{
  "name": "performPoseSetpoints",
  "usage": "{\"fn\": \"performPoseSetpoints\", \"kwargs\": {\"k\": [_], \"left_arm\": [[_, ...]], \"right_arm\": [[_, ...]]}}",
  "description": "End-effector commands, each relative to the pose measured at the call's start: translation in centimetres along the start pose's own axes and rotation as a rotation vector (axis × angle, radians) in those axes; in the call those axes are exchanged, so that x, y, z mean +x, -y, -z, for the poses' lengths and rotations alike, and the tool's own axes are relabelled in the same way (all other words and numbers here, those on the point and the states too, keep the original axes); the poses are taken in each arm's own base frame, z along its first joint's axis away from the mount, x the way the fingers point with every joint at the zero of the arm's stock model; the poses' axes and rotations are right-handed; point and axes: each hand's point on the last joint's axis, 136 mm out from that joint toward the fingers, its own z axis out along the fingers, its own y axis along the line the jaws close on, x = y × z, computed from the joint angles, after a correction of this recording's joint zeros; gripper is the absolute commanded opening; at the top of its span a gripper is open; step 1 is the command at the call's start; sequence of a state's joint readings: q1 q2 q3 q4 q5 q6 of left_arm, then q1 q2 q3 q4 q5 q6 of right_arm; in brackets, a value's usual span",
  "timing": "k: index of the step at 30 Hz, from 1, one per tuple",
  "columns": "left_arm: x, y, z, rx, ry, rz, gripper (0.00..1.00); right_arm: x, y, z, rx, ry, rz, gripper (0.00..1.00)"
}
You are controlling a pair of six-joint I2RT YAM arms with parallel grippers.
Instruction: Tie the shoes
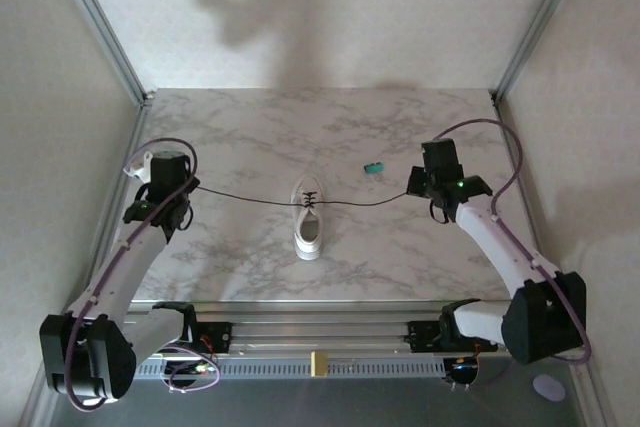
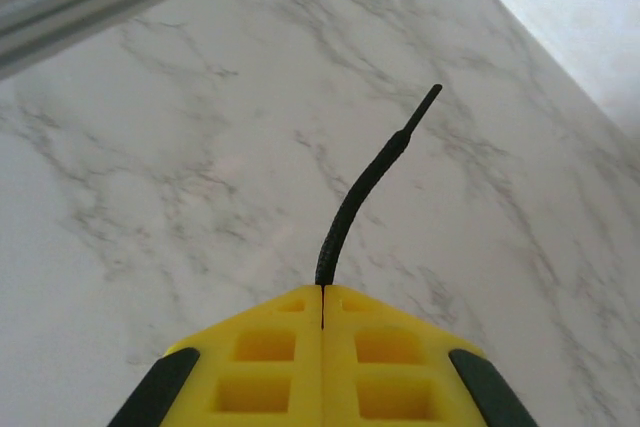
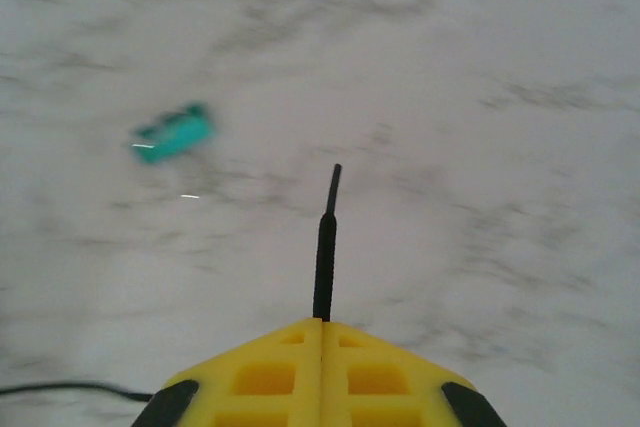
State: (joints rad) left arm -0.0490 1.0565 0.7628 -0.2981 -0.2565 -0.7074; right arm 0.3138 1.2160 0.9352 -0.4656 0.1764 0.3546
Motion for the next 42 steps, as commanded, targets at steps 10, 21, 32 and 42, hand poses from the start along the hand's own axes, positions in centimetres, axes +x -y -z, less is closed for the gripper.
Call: {"fn": "performPoseSetpoints", "kwargs": {"k": [10, 21, 32, 42], "left_arm": [[3.7, 5.6, 0.6, 0.233, -0.083, -0.113, 0.00], [4.7, 12.6, 5.1, 0.598, -0.107, -0.179, 0.00], [1.5, 12.4, 6.2, 0.539, -0.030, -0.137, 0.00], [1.5, 12.8, 6.5, 0.553, -0.040, -0.150, 0.00]], "right_arm": [[-2.5, -10.9, 8.4, -0.665, 0.211, 0.030, 0.00], [-2.2, -16.0, 12.7, -0.885, 0.207, 0.168, 0.00], [1.1, -22.9, 9.0, -0.765, 0.086, 0.370, 0.00], [3.0, -30.2, 5.8, -0.735, 0.128, 0.536, 0.00]]}}
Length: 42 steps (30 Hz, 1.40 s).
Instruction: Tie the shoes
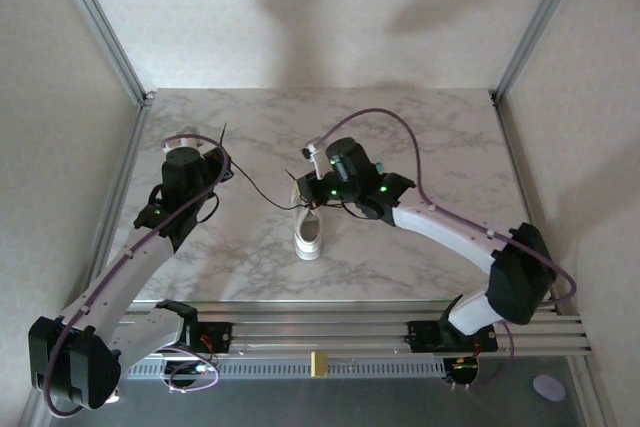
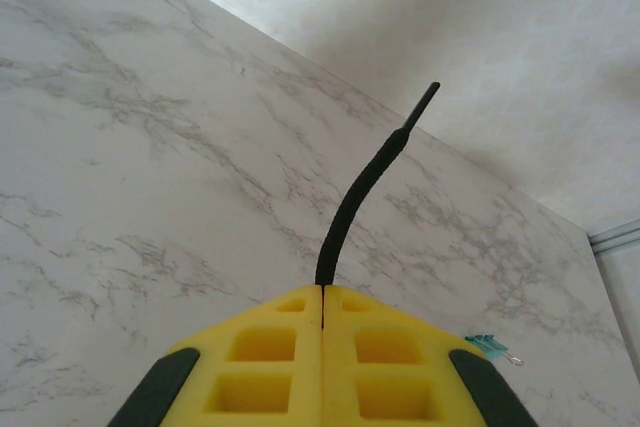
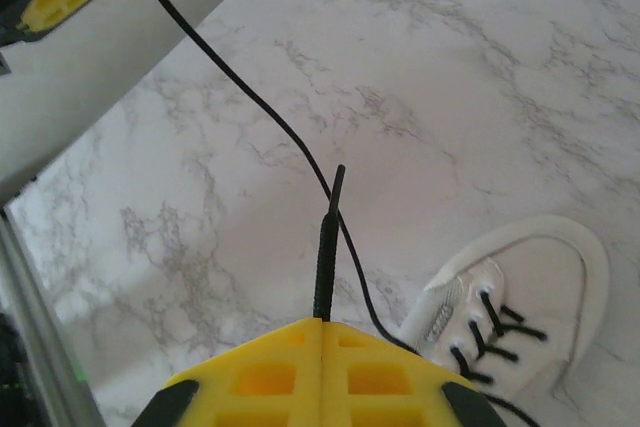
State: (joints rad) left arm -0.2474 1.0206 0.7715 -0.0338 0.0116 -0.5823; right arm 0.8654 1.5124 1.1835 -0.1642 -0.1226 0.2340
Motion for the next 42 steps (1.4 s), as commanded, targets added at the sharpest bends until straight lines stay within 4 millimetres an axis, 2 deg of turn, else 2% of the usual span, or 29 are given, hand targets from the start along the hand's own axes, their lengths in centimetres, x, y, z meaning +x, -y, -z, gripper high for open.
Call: {"fn": "performPoseSetpoints", "kwargs": {"k": [1, 8, 10, 15, 24, 30, 36, 42], "left_arm": [[-1.0, 0.7, 0.7, 0.008, 0.019, -0.011, 0.00], [-1.4, 0.0, 1.0, -0.033, 0.036, 0.001, 0.00], [-1.3, 0.3, 1.0, -0.016, 0.032, -0.003, 0.00], [-1.2, 0.4, 1.5, 0.004, 0.038, -0.007, 0.00], [-0.2, -0.8, 2.5, 0.004, 0.051, 0.041, 0.00], [1.3, -0.9, 3.7, 0.050, 0.032, 0.060, 0.00], [2.2, 0.1, 5.1, 0.133, 0.011, 0.059, 0.00], [3.5, 0.3, 4.8, 0.158, -0.024, 0.060, 0.00]], "right_arm": [[-2.6, -0.2, -1.3, 0.058, 0.074, 0.116, 0.00], [-4.3, 1.3, -3.5, 0.152, 0.129, 0.257, 0.00], [-4.6, 1.0, -4.0, 0.143, 0.114, 0.255, 0.00], [-3.8, -2.0, -5.5, 0.002, 0.100, 0.291, 0.00], [-3.8, -2.0, -9.7, -0.004, 0.033, 0.303, 0.00], [-2.1, -3.2, -11.6, -0.093, -0.026, 0.247, 0.00], [0.2, -3.5, -12.9, -0.111, -0.105, 0.217, 0.00], [2.9, -3.7, -14.0, -0.147, -0.196, 0.172, 0.00]]}}
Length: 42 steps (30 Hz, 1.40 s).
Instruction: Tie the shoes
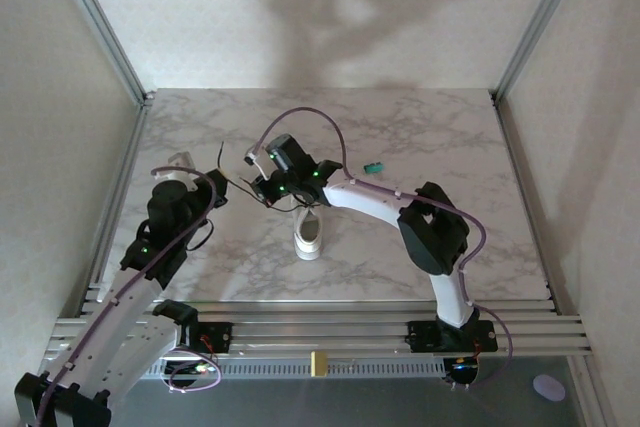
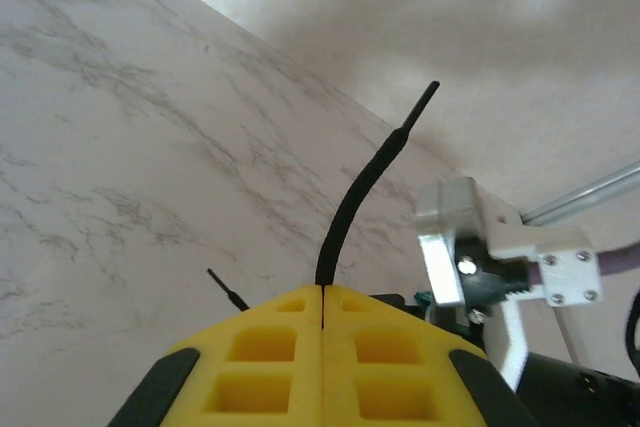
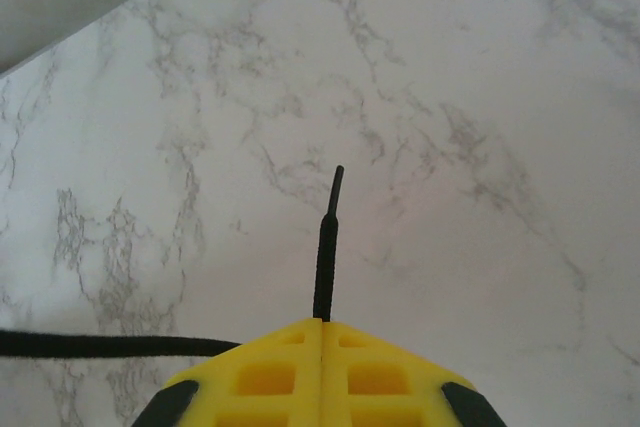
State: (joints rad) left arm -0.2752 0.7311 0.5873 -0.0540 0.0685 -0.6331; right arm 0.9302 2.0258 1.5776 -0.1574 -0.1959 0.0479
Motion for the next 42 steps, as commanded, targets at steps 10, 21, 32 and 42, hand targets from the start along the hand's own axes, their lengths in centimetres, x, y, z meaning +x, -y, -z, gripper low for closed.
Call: {"fn": "performPoseSetpoints", "kwargs": {"k": [10, 21, 32, 42], "left_arm": [[1.7, 1.2, -0.6, 0.060, -0.058, -0.002, 0.00], [1.8, 1.1, -0.6, 0.051, -0.064, -0.005, 0.00], [1.1, 3.4, -2.0, 0.083, -0.069, -0.041, 0.00], [1.0, 7.0, -6.5, 0.086, -0.128, -0.162, 0.00]], "right_arm": [[2.7, -1.0, -1.8, -0.052, -0.115, -0.068, 0.02], [0.7, 0.0, 0.3, 0.011, -0.050, -0.079, 0.25], [0.2, 5.6, 9.5, 0.207, 0.147, -0.224, 0.25], [-0.1, 6.4, 16.8, 0.089, 0.261, -0.302, 0.31]]}}
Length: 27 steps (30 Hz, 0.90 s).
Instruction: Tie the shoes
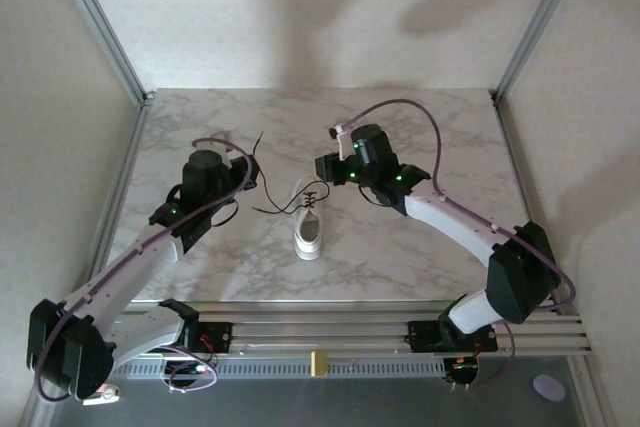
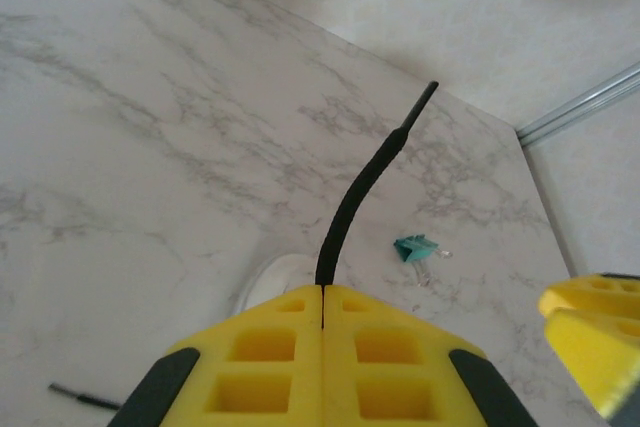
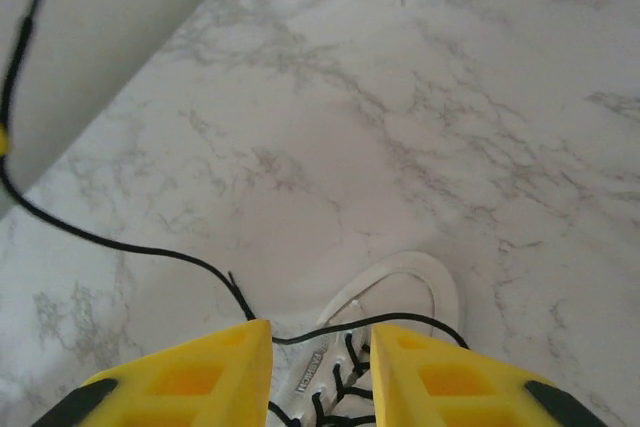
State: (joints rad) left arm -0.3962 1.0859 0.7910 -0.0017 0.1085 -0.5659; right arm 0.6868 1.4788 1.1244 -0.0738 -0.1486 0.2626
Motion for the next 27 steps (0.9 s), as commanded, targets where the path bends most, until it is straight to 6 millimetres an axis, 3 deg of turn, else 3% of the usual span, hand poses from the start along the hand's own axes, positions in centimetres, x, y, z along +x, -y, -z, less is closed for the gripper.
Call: {"fn": "performPoseSetpoints", "kwargs": {"k": [1, 3, 8, 16, 21, 24, 27], "left_arm": [[-2.3, 1.9, -0.7, 0.021, 0.045, -0.065, 0.00], [-2.6, 2.2, -1.6, 0.013, 0.031, -0.086, 0.00], [-2.0, 2.8, -5.3, -0.014, -0.080, -0.134, 0.00], [-0.3, 6.0, -9.6, 0.160, -0.190, -0.271, 0.00], [1.3, 8.8, -11.5, 0.309, -0.270, -0.408, 0.00], [2.4, 9.9, -12.1, 0.341, -0.306, -0.472, 0.00], [3.0, 10.4, -12.3, 0.347, -0.319, -0.505, 0.00]], "right_arm": [[0.0, -2.5, 0.7, -0.144, 0.004, 0.001, 0.31], [0.0, -2.2, 0.7, -0.127, 0.013, 0.001, 0.31], [-0.2, 1.8, 0.9, 0.049, 0.010, -0.071, 0.31], [-2.4, 4.0, 2.8, -0.047, 0.099, -0.229, 0.37], [-3.9, 3.7, 2.9, -0.156, 0.099, -0.287, 0.49], [-4.7, 3.3, 1.8, -0.202, 0.081, -0.326, 0.57], [-5.3, 4.2, 0.8, -0.181, 0.097, -0.392, 0.61]]}}
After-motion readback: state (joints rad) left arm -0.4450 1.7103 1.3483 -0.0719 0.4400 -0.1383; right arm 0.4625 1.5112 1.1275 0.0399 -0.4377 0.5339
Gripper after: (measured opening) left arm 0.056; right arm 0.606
